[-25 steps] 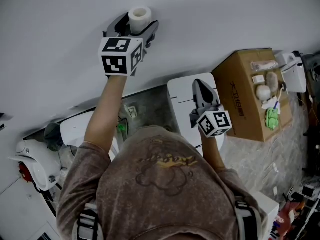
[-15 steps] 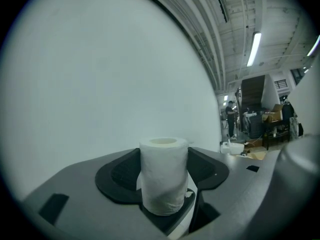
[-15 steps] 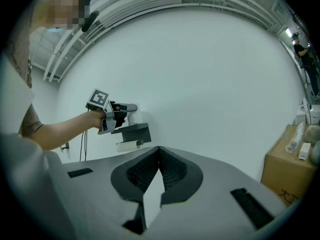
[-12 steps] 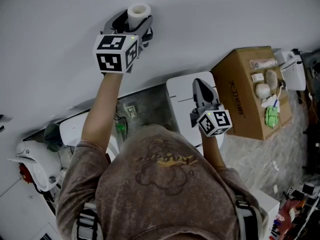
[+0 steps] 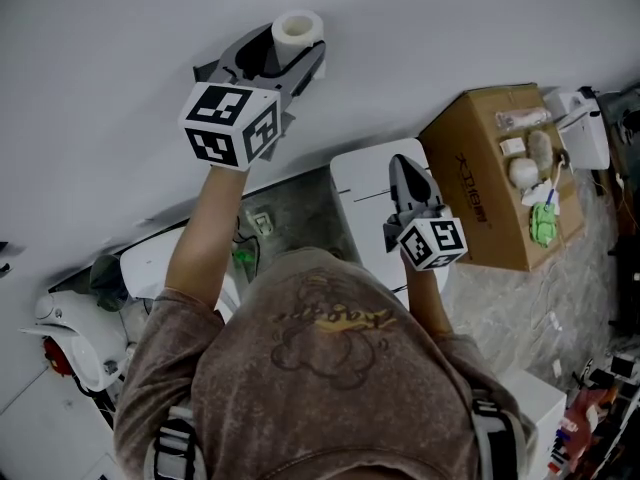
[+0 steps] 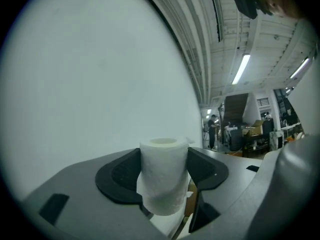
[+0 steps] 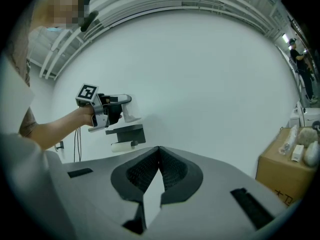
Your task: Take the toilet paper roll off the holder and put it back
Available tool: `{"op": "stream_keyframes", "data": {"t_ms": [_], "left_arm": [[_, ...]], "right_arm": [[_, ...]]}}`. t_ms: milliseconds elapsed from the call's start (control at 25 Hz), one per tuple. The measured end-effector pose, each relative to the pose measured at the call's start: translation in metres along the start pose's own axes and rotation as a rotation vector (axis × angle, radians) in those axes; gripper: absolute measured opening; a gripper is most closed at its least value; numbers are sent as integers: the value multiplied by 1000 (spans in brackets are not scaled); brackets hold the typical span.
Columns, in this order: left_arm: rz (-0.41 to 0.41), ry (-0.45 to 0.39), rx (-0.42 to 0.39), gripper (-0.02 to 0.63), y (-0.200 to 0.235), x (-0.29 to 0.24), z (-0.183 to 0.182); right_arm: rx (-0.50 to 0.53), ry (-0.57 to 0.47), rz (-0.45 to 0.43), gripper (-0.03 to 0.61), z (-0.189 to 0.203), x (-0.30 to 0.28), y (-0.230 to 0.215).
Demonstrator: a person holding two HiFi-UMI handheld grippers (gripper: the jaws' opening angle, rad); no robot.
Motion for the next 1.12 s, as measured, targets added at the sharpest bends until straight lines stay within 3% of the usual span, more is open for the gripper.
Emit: {"op": "stream_keyframes", "data": {"t_ms": [440, 1120], "left_arm": [[113, 17, 107, 296, -47, 16, 40], [133, 93, 146, 296, -75, 48, 112]], "right_arm": [[3, -5, 45, -2, -2, 11, -8], [3, 5, 39, -2, 2, 7, -5]]}}
Point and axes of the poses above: the fingertips, and each gripper's own axes: x backward along the fingers, y to its left, z out of its underside, the point moved 2 cm from there along x, backward along the fingers, and after that the axes turned 5 degrees about -y, right-handed, at the moved point
